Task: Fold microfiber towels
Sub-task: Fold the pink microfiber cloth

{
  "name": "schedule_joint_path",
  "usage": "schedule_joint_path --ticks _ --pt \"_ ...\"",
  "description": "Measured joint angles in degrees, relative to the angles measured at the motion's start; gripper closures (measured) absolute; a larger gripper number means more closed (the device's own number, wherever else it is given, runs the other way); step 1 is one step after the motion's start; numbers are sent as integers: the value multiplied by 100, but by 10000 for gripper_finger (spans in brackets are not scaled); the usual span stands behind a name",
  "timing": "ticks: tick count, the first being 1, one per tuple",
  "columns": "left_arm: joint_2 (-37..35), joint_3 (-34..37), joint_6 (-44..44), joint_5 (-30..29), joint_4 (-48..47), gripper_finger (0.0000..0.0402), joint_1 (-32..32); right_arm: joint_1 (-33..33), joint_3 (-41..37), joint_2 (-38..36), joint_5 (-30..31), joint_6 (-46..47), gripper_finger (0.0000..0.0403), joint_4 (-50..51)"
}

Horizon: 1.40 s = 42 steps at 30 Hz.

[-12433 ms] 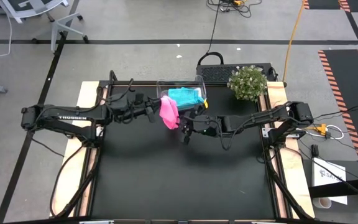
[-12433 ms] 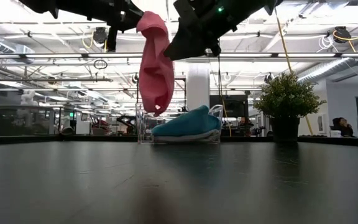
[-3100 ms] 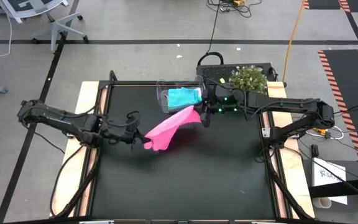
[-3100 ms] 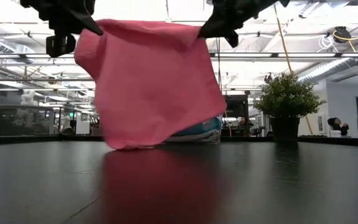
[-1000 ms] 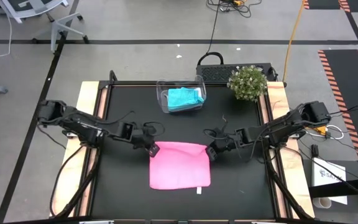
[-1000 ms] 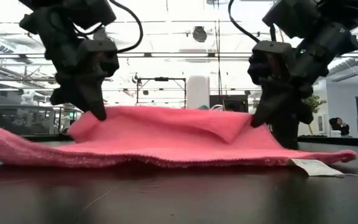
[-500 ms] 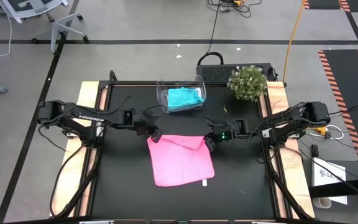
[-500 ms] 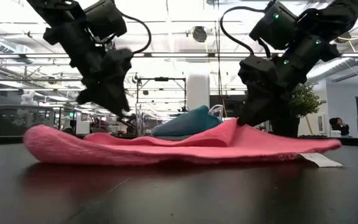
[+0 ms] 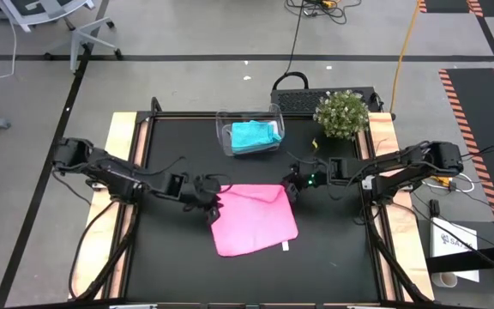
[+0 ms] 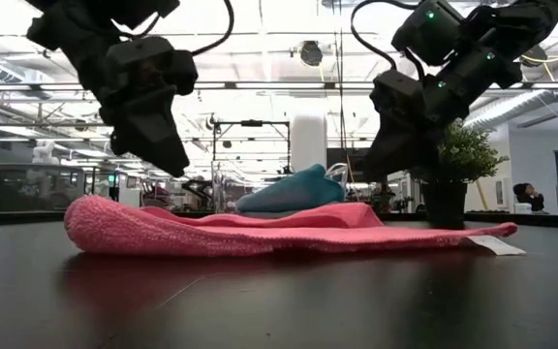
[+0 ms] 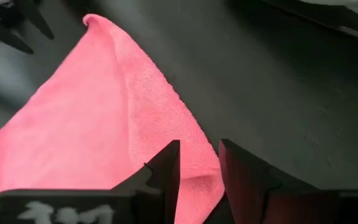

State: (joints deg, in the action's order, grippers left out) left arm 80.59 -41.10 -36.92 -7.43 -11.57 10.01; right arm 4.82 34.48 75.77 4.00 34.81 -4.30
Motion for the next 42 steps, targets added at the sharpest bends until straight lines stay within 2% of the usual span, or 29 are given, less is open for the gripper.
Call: schedule_joint_path --ticks 5,8,15,20,33,42 --pt "560 13 -137 -109 498 270 397 -25 0 -2 -489 93 299 -296" --pt "1068 -13 -213 -102 1084 270 591 -159 0 0 -581 50 311 -279" --pt "1917 -17 -585 3 2073 271 785 -659 2 44 -839 -99 392 -232" --pt "2005 -26 -693 80 2204 271 816 -893 -2 387 -637 -281 399 -491" --pt "1978 -16 -779 136 2135 271 814 -870 168 1912 -484 -691 403 -1706" --pt "1978 -11 -784 147 2087 271 818 -335 169 1924 372 -1164 403 -2324"
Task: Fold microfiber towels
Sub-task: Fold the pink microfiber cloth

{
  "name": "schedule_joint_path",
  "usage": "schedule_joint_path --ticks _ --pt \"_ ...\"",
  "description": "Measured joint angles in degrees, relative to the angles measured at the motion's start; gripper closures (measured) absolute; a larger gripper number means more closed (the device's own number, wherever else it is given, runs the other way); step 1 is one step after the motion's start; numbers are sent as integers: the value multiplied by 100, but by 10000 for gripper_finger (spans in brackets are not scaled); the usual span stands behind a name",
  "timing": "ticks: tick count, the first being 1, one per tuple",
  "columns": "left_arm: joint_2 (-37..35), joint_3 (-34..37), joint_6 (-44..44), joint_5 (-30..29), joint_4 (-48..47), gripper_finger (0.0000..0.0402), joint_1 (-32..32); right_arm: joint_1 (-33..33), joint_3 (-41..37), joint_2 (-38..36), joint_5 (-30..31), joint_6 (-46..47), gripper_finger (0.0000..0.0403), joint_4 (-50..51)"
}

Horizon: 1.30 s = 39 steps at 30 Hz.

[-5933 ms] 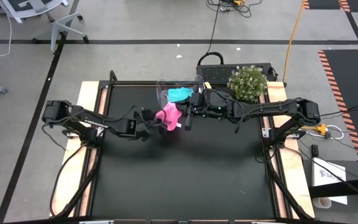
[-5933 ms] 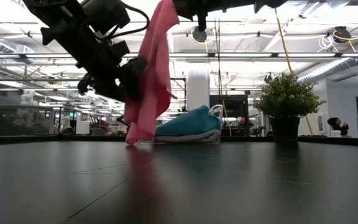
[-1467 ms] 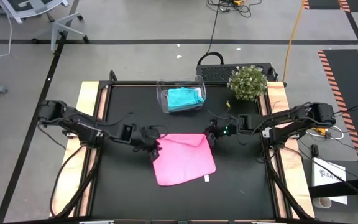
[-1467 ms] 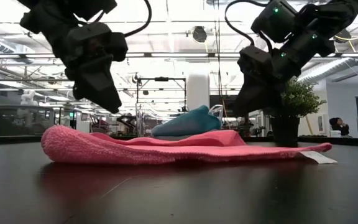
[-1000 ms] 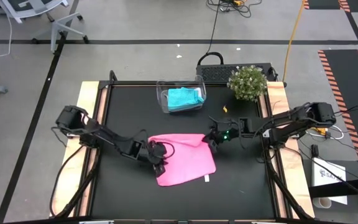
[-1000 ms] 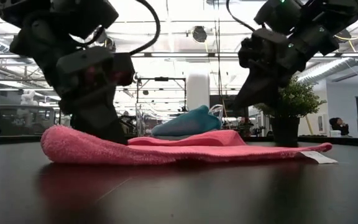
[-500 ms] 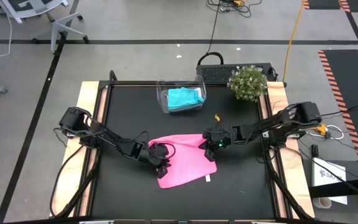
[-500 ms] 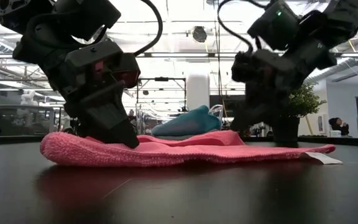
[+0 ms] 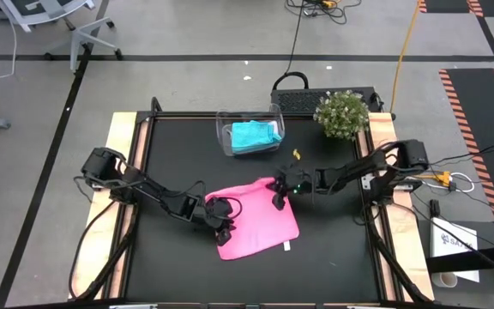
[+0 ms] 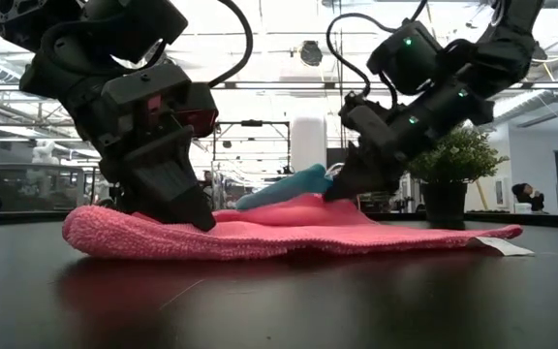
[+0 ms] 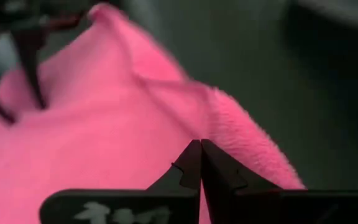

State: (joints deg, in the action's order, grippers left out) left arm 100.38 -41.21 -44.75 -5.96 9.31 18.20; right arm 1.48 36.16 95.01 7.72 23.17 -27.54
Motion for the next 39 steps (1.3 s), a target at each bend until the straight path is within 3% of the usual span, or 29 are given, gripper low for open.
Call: schedule_joint_path --ticks 8,14,21,25,31,36,39 --pt "2 2 -1 -6 -62 271 23 810 -2 -347 17 -482 403 -9" --pt "2 2 4 23 -81 271 26 1002 -2 -587 -47 -426 403 97" --pt "-140 0 -236 566 -371 271 30 515 -2 -861 -748 0 403 741" --pt "-547 23 -497 571 -954 271 -29 119 -2 -851 -627 103 403 1330" --pt "-1349 36 -593 531 -1733 271 -151 -311 -2 -833 -601 484 403 1409" --pt "-1482 26 -547 416 -1890 270 -155 -489 -2 -833 -584 621 403 1408" --pt "-1474 22 -862 35 -2354 270 -156 -614 -2 -833 -488 682 403 1383"
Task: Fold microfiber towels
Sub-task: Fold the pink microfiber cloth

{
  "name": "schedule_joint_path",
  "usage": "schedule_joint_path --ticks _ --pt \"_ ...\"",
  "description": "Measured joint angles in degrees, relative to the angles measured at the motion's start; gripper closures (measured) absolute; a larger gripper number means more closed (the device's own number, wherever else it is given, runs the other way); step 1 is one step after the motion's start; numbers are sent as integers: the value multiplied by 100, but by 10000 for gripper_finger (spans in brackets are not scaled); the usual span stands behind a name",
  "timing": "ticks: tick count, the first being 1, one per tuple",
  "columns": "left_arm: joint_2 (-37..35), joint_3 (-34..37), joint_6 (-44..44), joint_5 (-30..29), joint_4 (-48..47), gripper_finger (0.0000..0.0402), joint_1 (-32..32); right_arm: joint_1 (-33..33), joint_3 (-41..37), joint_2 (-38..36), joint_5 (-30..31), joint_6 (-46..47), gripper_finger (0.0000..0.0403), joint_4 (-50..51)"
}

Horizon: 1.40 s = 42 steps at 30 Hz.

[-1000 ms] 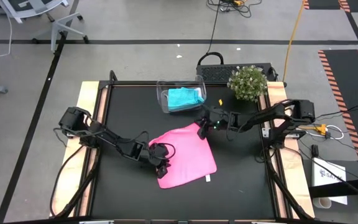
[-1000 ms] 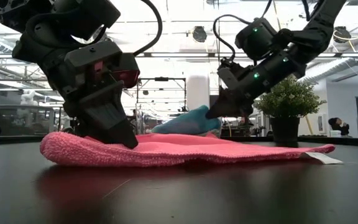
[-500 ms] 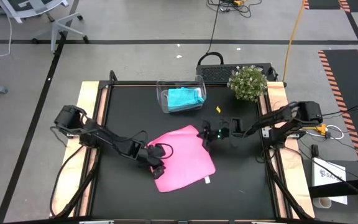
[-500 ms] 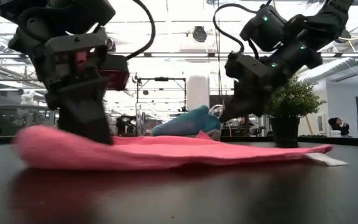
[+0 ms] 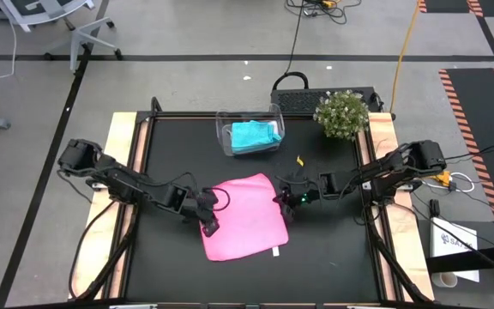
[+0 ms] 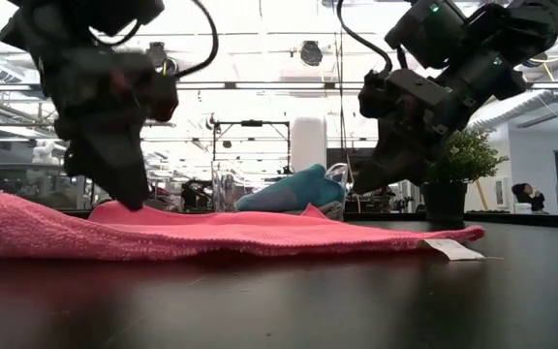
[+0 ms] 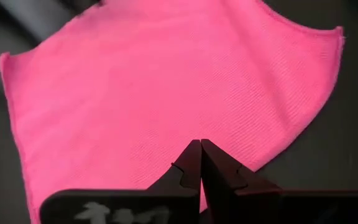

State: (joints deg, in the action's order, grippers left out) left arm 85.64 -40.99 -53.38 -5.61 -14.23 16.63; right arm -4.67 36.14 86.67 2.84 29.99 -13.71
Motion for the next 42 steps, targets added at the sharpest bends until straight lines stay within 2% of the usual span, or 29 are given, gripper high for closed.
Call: schedule_joint_path --ticks 3,6,9,19,24,27,32,36,42 --pt "42 0 -486 -545 -607 270 -18 -118 0 0 29 112 403 2" --pt "42 0 -899 -807 -1101 270 -65 -254 0 28 38 235 403 11" --pt "42 0 -1086 -843 -1418 270 -140 -391 0 142 35 252 403 -2" --pt "38 -4 -1098 -817 -1424 270 -303 -645 12 1133 -168 610 403 -818" --pt "36 -4 -1096 -736 -1430 270 -320 -989 22 1281 -580 1095 403 -835" --pt "34 -7 -1089 -647 -1428 270 -318 -1333 12 1202 -591 1471 403 -794" --pt "34 -9 -1029 -642 -1423 270 -318 -1601 -15 854 -156 1590 403 -619" --pt "31 -11 -981 -642 -1426 270 -318 -1391 -9 423 232 1399 403 -467" --pt "31 -11 -926 -693 -1426 270 -318 -883 -9 93 894 809 403 346"
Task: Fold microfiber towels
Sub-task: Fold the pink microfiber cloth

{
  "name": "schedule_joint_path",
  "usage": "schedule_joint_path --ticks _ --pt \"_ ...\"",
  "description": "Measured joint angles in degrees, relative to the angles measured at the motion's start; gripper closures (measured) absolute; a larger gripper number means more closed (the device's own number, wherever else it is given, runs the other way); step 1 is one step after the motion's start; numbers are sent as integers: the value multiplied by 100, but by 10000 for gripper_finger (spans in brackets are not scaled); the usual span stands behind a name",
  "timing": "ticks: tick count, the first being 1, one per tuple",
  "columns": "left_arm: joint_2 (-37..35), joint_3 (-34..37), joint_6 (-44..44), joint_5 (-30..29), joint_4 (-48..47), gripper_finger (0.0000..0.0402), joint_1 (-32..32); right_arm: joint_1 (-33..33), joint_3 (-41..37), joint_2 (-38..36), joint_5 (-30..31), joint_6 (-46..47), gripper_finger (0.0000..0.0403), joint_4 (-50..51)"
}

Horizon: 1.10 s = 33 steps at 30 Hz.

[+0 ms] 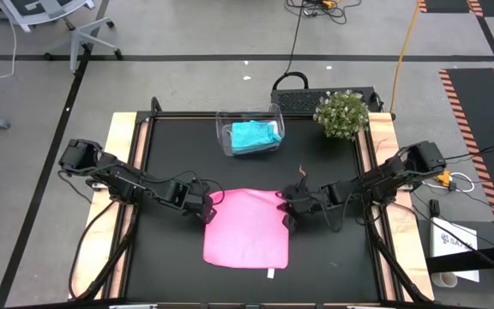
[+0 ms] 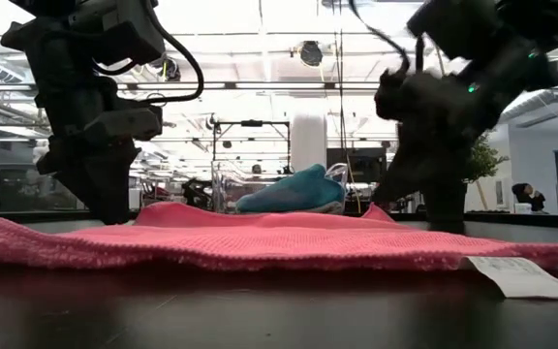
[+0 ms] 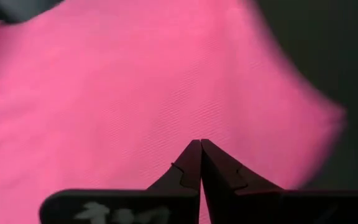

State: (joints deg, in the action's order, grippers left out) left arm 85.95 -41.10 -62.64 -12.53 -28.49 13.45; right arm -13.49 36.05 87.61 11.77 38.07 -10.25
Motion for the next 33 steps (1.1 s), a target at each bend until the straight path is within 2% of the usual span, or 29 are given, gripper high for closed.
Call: schedule_joint_path --ticks 10,18,33 --pt "0 0 153 -568 -2 270 -4 636 0 29 15 -350 403 167" --pt "0 0 514 -1390 0 270 -4 871 0 29 41 -369 403 162" --pt "0 0 510 -1255 0 270 -4 861 4 29 372 172 403 201"
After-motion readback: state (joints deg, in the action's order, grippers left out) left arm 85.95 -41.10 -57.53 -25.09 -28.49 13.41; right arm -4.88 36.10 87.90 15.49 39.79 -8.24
